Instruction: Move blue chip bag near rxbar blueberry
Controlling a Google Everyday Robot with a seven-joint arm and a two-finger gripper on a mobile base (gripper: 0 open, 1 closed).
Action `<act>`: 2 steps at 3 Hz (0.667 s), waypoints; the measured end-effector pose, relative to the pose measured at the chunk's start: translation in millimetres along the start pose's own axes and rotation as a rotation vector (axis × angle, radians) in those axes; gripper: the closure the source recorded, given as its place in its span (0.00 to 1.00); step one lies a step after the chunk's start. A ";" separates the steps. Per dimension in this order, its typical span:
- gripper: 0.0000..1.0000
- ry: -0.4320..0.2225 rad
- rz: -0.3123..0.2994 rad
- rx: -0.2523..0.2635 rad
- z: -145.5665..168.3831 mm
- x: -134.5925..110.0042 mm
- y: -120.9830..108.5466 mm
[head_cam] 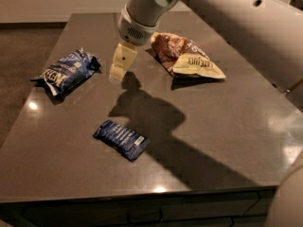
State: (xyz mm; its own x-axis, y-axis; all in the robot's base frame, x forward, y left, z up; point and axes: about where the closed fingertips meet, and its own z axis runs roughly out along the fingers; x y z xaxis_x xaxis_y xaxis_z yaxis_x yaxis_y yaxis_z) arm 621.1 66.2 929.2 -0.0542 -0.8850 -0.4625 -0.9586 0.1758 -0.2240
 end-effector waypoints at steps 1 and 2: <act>0.00 0.008 -0.029 -0.007 33.4 -21.3 -6.4; 0.00 0.037 -0.068 -0.011 59.6 -44.6 -10.0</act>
Offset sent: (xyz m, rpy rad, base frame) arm 0.0432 0.1019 -0.0371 -0.0970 -0.0280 0.0904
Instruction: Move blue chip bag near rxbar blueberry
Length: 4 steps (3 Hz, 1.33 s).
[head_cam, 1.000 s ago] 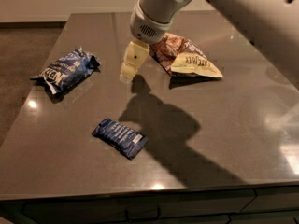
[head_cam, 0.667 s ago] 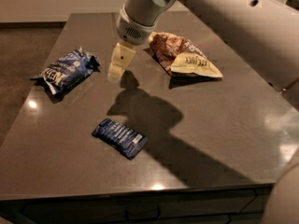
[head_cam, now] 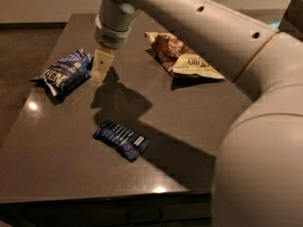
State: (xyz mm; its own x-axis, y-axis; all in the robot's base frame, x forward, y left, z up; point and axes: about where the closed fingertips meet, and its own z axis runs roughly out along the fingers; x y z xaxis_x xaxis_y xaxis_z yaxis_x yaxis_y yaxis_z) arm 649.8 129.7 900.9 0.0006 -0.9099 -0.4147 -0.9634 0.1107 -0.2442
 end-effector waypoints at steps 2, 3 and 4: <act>0.00 0.034 -0.090 -0.022 38.1 -44.8 -6.3; 0.00 0.046 -0.116 -0.036 48.8 -49.9 -8.7; 0.00 0.059 -0.146 -0.062 63.6 -54.9 -10.2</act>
Offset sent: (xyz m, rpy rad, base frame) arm 0.0220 0.0705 -0.0127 -0.0730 -0.0221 0.1010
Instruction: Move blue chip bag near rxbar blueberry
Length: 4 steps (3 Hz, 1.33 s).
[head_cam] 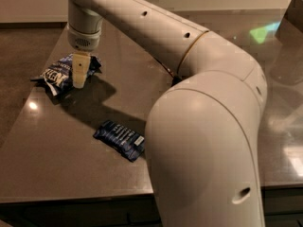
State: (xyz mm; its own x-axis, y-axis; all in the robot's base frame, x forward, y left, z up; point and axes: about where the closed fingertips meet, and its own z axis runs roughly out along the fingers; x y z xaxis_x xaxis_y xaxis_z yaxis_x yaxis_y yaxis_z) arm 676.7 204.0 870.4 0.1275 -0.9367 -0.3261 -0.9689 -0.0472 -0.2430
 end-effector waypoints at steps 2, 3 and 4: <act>0.61 -0.035 -0.014 -0.071 14.7 -7.3 6.8; 0.84 -0.053 -0.019 -0.078 14.1 -11.8 11.7; 1.00 -0.078 -0.040 -0.071 -1.9 -23.3 24.4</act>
Offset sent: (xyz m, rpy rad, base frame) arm -0.0009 0.0082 -0.0093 0.0214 0.0699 0.0444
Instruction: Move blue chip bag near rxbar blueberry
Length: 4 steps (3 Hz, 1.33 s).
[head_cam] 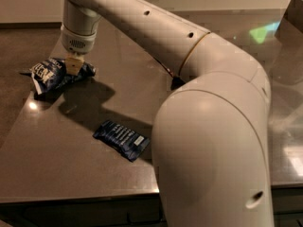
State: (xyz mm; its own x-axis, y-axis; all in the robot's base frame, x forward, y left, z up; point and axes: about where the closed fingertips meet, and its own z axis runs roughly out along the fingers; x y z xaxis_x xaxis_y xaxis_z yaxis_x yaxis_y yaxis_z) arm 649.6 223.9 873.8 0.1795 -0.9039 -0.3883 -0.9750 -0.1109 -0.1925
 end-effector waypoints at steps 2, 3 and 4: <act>1.00 -0.039 -0.071 0.022 -48.4 -29.5 65.1; 1.00 -0.015 -0.083 0.044 -64.7 -32.7 96.0; 1.00 0.025 -0.071 0.061 -76.7 -24.0 119.9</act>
Offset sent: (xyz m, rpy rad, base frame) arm -0.1127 -0.0033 0.0620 0.0407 -0.0653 0.0962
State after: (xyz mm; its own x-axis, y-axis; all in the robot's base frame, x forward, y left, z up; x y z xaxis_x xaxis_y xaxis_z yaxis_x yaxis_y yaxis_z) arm 518.4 200.6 929.1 0.2438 -0.9047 -0.3495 -0.9500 -0.1502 -0.2739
